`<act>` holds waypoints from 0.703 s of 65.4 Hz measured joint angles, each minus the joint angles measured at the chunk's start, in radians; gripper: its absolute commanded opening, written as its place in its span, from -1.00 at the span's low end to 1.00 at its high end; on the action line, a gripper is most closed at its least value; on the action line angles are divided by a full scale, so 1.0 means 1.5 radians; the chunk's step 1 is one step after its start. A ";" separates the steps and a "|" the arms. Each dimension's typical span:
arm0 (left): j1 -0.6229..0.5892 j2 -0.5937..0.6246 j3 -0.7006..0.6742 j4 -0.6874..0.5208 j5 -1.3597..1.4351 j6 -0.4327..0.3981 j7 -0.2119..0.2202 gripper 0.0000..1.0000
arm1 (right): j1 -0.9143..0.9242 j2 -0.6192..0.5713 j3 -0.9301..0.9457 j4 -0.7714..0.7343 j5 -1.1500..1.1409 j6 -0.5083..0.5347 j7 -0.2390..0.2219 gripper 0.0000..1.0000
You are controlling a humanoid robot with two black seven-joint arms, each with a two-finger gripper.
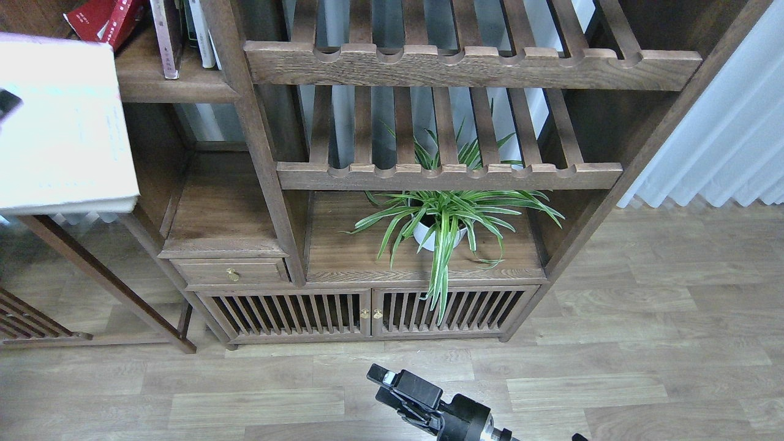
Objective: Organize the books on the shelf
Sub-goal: 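Carry the white book with the left gripper up to the upper-left shelf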
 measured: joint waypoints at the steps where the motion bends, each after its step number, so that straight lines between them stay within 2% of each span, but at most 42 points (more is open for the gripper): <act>1: -0.005 0.006 -0.002 0.002 0.002 0.000 0.001 -0.87 | 0.000 0.000 0.000 -0.001 0.000 0.000 0.000 0.98; 14: -0.079 0.058 -0.002 0.084 0.061 0.000 0.008 -0.87 | -0.001 0.000 0.000 -0.009 0.001 0.000 0.000 0.98; 15: -0.117 0.061 0.010 0.119 0.081 -0.001 0.009 -0.87 | 0.000 0.000 0.000 -0.012 0.001 0.000 0.000 0.98; 19: -0.158 0.062 0.029 0.153 0.098 -0.001 0.010 -0.87 | 0.002 0.000 0.000 -0.015 0.001 0.000 0.000 0.98; 26: -0.300 0.036 0.114 0.230 0.139 -0.001 0.021 -0.87 | 0.004 0.000 -0.001 -0.018 0.001 0.000 0.000 0.98; 34: -0.507 -0.038 0.288 0.305 0.182 0.000 0.044 -0.88 | 0.005 0.000 -0.001 -0.016 0.001 0.000 0.000 0.98; 40: -0.595 -0.072 0.358 0.350 0.191 0.000 0.048 -0.88 | 0.004 0.000 0.000 -0.012 0.001 0.000 0.000 0.98; 46: -0.635 -0.094 0.377 0.376 0.193 0.001 0.050 -0.88 | 0.001 0.000 0.000 -0.012 0.002 0.000 0.000 0.98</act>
